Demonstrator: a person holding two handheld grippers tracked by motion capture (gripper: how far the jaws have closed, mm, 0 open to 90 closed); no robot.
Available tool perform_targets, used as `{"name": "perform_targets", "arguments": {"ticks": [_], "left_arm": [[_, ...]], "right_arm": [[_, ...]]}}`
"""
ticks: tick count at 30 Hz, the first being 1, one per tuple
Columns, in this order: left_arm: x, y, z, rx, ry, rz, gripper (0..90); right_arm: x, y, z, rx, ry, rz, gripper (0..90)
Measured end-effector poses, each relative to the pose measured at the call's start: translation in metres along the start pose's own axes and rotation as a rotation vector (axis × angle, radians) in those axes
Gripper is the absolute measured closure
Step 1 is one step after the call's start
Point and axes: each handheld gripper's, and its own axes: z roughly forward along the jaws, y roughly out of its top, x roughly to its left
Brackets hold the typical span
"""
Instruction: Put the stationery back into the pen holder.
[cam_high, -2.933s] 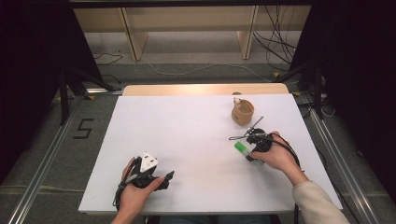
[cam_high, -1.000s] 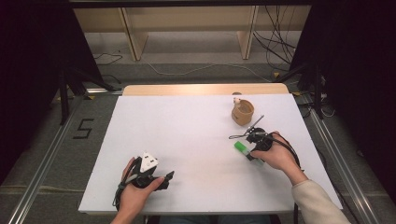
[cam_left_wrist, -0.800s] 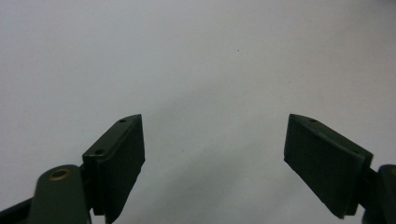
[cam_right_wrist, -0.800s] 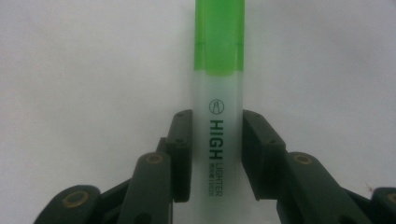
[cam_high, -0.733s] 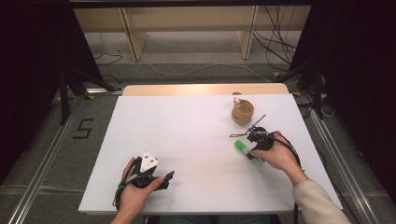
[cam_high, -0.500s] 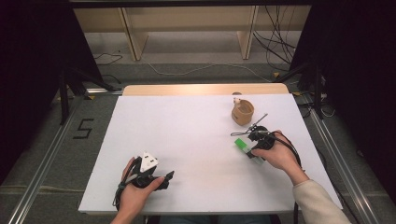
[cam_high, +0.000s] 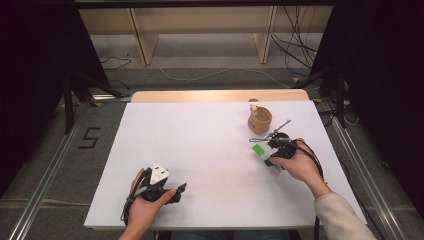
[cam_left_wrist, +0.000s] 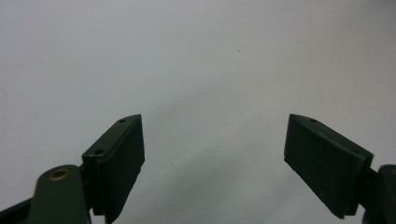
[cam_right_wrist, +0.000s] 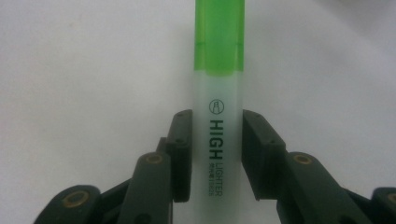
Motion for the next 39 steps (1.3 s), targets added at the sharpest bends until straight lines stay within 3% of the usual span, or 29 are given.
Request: {"name": "perform_targets", "arguments": {"ticks": [15, 28, 39], "left_arm": [[0.000, 0.000, 0.000, 0.000, 0.000, -0.001, 20.3], [0.000, 0.000, 0.000, -0.001, 0.000, 0.002, 20.3], [0.000, 0.000, 0.000, -0.001, -0.001, 0.002, 20.3]], "right_arm": [[-0.002, 0.000, -0.005, -0.050, -0.014, 0.028, 66.4], [-0.003, 0.000, -0.013, -0.130, -0.011, 0.058, 66.4], [-0.005, 0.000, -0.017, -0.171, -0.025, 0.059, 66.4]]}}
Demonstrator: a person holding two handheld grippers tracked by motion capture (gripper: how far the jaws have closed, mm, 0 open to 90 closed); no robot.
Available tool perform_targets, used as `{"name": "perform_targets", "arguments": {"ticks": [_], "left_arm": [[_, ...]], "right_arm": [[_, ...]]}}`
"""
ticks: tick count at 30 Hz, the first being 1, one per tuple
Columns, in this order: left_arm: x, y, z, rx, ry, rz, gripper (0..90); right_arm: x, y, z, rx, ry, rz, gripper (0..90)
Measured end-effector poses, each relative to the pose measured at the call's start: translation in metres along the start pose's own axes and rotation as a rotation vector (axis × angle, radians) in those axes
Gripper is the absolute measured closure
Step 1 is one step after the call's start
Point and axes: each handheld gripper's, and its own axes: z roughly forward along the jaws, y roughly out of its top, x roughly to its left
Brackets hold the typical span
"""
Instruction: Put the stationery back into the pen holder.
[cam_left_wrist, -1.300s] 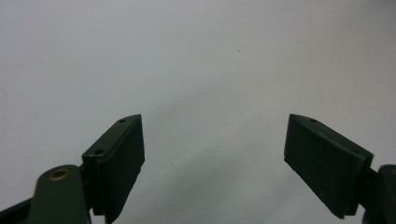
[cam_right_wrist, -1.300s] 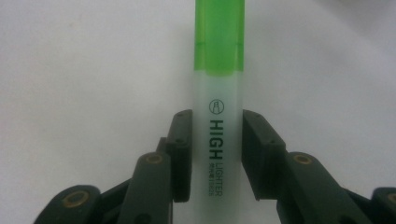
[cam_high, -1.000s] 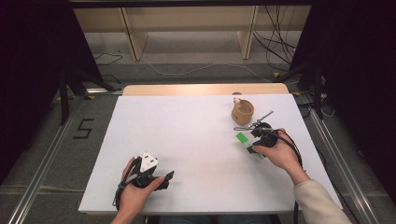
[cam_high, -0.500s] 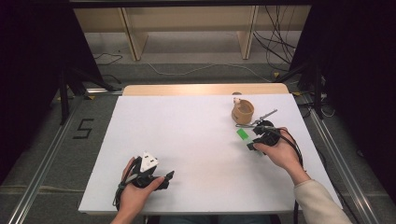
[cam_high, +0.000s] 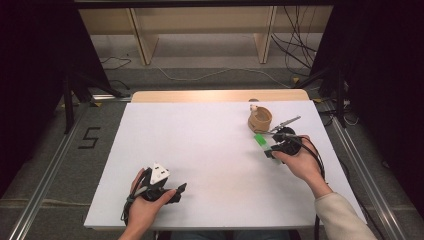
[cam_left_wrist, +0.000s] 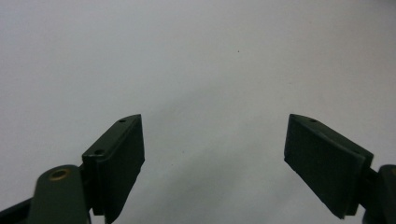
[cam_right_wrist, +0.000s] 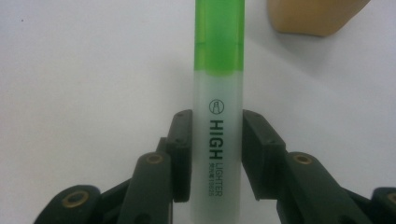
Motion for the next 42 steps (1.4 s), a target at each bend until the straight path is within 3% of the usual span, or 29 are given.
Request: {"name": "perform_targets", "arguments": {"ticks": [20, 42], "left_arm": [[0.000, 0.000, 0.000, -0.004, 0.003, -0.003, 20.3], [0.000, 0.000, 0.000, -0.010, 0.005, -0.009, 20.3]], "right_arm": [[-0.002, 0.001, -0.007, -0.077, -0.025, 0.020, 66.4], [-0.008, 0.000, -0.016, -0.206, -0.051, 0.055, 66.4]]}}
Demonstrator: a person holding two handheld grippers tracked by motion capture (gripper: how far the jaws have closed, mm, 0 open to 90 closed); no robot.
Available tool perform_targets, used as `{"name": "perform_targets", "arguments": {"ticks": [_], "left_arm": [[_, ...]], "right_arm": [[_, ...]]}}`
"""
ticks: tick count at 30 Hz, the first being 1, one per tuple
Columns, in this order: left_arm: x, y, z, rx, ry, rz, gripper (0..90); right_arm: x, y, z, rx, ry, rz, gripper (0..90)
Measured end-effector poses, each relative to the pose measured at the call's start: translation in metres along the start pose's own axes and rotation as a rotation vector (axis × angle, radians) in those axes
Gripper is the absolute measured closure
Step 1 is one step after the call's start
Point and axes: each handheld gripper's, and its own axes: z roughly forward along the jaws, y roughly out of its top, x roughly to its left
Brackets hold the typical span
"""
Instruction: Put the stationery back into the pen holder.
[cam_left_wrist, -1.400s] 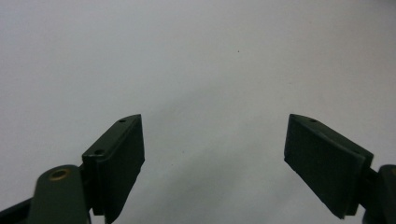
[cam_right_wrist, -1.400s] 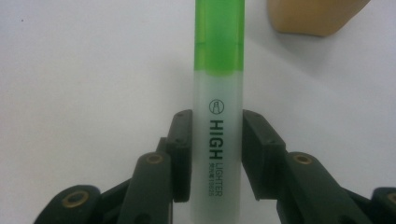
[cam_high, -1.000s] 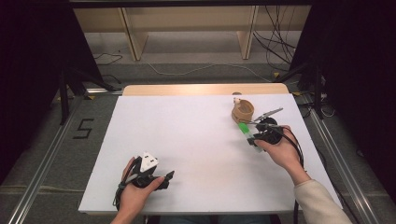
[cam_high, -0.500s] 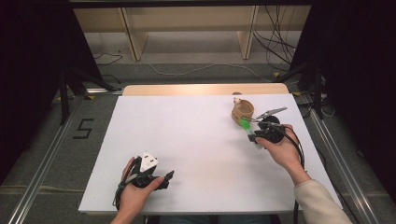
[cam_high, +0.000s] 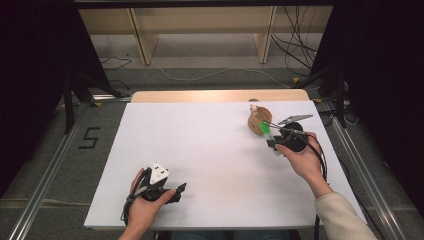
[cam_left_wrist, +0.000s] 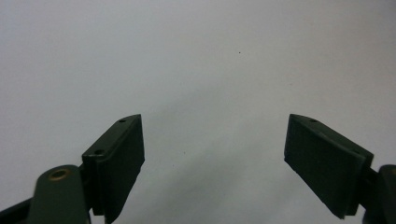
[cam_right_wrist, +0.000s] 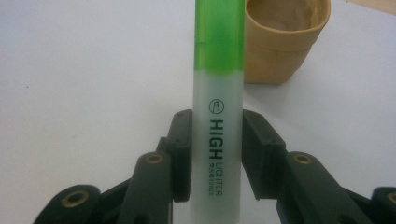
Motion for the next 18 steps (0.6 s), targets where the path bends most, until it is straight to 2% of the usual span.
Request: {"name": "perform_targets", "arguments": {"ticks": [18], "left_arm": [[0.0003, 0.0003, -0.0002, -0.002, 0.003, 0.000, 20.2]], "right_arm": [[-0.0037, 0.0009, -0.0046, -0.048, 0.000, 0.042, 66.5]]}}
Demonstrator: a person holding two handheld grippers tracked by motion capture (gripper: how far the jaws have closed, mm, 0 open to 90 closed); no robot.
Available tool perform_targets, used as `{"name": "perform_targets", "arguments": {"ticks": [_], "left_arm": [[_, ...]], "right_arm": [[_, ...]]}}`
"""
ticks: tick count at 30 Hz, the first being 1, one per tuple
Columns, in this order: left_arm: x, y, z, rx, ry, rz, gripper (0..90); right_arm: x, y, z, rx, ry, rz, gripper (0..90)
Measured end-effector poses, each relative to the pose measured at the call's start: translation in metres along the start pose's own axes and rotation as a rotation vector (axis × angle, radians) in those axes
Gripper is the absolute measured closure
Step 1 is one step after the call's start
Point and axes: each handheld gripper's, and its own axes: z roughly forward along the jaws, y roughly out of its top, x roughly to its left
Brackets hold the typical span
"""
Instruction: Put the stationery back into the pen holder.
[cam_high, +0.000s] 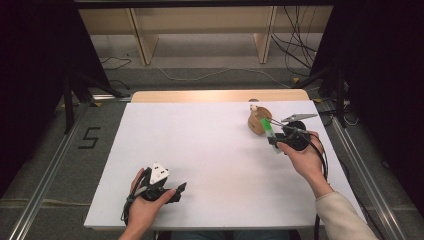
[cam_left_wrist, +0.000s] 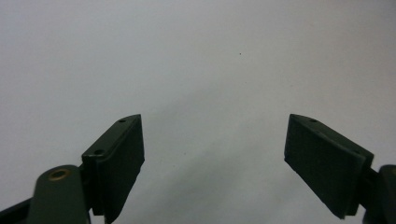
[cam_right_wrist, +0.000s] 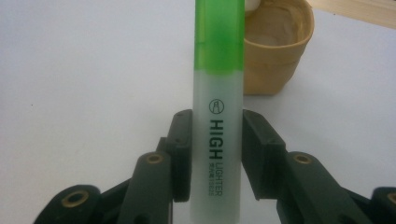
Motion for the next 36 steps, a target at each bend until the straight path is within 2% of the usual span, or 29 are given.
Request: {"name": "perform_targets", "arguments": {"ticks": [20, 36], "left_arm": [[0.001, 0.000, 0.000, 0.004, -0.006, -0.005, 20.1], [0.001, 0.000, 0.000, -0.001, -0.005, -0.006, 20.1]], "right_arm": [[-0.012, 0.003, 0.001, -0.069, -0.003, 0.070, 66.5], [-0.015, 0.012, 0.003, -0.104, -0.004, 0.089, 66.4]]}}
